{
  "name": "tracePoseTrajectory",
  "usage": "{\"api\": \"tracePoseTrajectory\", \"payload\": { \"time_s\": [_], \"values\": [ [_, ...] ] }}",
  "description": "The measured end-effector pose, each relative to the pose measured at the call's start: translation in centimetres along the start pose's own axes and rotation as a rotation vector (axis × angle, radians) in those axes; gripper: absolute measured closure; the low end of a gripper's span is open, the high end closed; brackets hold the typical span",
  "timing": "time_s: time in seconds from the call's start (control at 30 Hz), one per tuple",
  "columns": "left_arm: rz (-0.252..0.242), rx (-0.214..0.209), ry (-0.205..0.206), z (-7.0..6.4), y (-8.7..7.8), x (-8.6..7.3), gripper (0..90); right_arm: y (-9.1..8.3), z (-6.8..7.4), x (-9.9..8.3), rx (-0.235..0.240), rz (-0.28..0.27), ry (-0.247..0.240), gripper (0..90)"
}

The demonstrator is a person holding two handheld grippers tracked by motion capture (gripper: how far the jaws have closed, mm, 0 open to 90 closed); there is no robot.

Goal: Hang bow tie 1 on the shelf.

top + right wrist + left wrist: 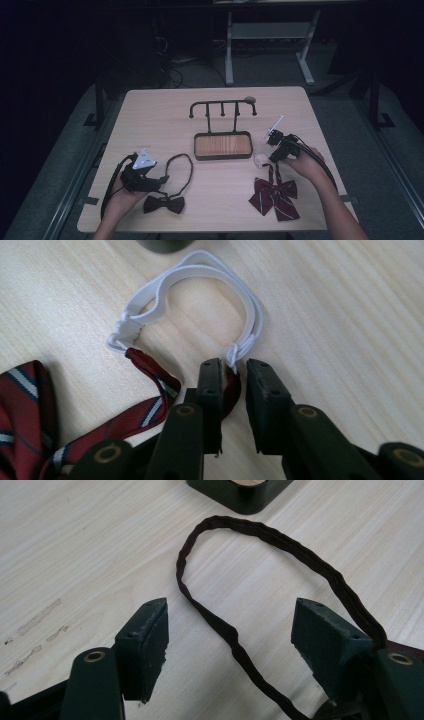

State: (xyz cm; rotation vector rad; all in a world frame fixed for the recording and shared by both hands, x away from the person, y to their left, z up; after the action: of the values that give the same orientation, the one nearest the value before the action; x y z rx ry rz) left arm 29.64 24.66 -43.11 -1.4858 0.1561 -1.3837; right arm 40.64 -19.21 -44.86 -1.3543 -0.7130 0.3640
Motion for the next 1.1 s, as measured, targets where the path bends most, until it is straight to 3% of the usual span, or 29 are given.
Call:
{"api": "tracePoseTrajectory", "payload": {
  "time_s": [0.3,0.53,0.57,0.7,0.9,1.1],
  "values": [
    [-0.013,-0.006,-0.012,0.0,0.0,0.0,31.8,0.0,-0.2,-0.2,0.006,0.011,0.005,86.5],
    [-0.013,-0.006,-0.008,0.0,-0.1,0.0,31.8,-1.1,-0.2,-0.5,0.032,-0.021,-0.008,86.7],
    [-0.014,-0.007,-0.009,0.0,0.0,0.1,31.8,-1.6,-0.2,-0.7,0.072,-0.027,-0.018,86.7],
    [-0.013,-0.007,-0.009,0.0,0.0,0.0,31.8,-2.5,-0.3,-1.1,0.122,-0.052,-0.024,86.9],
    [-0.015,-0.014,-0.006,-0.1,0.1,0.1,31.8,-4.2,-0.1,-1.3,0.138,-0.097,-0.036,86.8],
    [-0.01,-0.02,0.001,-0.2,0.2,0.2,31.8,-6.6,0.9,-1.4,0.154,-0.145,-0.078,87.0]
  ]
}}
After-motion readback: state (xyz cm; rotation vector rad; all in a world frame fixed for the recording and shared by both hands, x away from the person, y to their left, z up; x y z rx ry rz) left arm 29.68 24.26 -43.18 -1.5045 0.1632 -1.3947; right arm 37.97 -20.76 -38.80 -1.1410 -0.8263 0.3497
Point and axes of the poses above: each handheld gripper's, and its own axes: y roughly forward along the jaws, x roughly out of its top, z roughly to its left, the point moved 1 cm from there along y, roughly forward along the jaws, and after that the axes turned 10 degrees about y, right-handed, at the moved point
